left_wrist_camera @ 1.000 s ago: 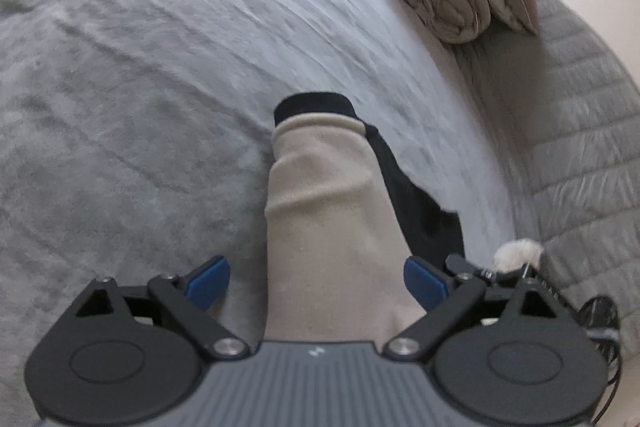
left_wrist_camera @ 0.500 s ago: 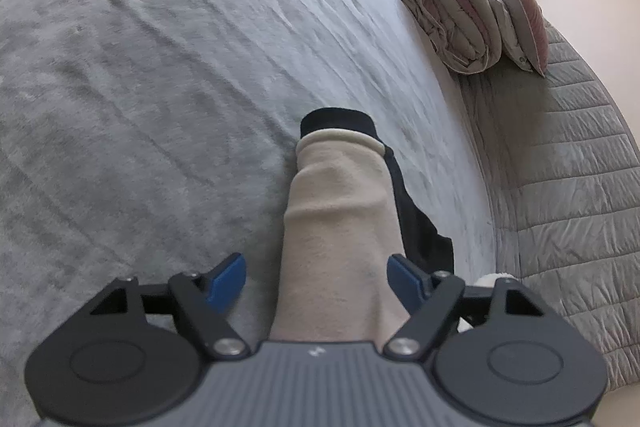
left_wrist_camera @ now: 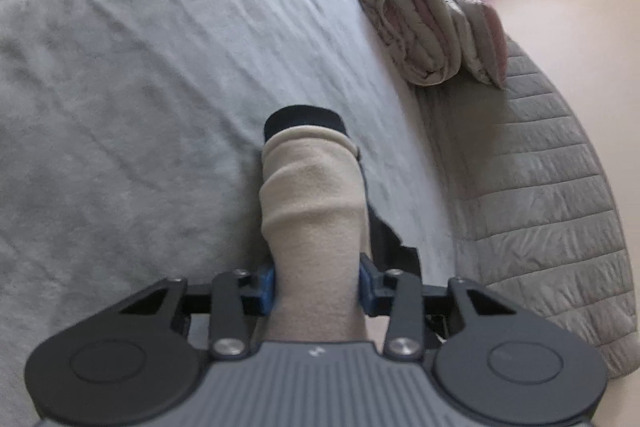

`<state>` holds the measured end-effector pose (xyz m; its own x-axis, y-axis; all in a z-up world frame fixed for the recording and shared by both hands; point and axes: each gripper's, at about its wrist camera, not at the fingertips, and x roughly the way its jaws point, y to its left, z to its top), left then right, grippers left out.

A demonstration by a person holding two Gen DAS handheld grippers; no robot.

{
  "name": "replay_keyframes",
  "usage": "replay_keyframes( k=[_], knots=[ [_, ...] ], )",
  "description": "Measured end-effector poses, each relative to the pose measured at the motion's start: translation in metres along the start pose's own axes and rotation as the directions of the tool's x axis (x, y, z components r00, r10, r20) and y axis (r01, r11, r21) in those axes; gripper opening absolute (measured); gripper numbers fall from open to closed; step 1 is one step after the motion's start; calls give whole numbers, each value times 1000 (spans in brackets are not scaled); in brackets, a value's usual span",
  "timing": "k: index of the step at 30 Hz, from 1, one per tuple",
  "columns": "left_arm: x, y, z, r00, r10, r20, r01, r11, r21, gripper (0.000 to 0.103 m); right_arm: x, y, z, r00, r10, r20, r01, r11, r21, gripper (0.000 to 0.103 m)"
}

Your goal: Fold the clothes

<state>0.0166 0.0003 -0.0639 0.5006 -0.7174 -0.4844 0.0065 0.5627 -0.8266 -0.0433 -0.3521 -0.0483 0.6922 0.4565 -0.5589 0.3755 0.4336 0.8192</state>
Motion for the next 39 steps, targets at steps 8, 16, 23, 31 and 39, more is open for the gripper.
replay_keyframes(
  k=[8,16,23,31,39],
  knots=[
    [20,-71,14,1000,-6,12,4,992,126,38,-17,23,36,998,60,34,-58,997,-41,43],
    [88,-114,35,999,-46,13,44,993,110,38,-18,31,97,988,105,117,-95,992,-84,43],
    [174,-146,56,996,-87,14,85,991,104,38,-12,33,166,971,88,221,-58,989,-136,43],
    [264,-176,87,993,-102,59,91,981,174,38,11,26,236,941,113,318,-54,981,-188,43],
    [323,-172,107,993,-44,105,16,968,252,39,54,3,275,930,99,353,-17,974,-227,43]
  ],
)
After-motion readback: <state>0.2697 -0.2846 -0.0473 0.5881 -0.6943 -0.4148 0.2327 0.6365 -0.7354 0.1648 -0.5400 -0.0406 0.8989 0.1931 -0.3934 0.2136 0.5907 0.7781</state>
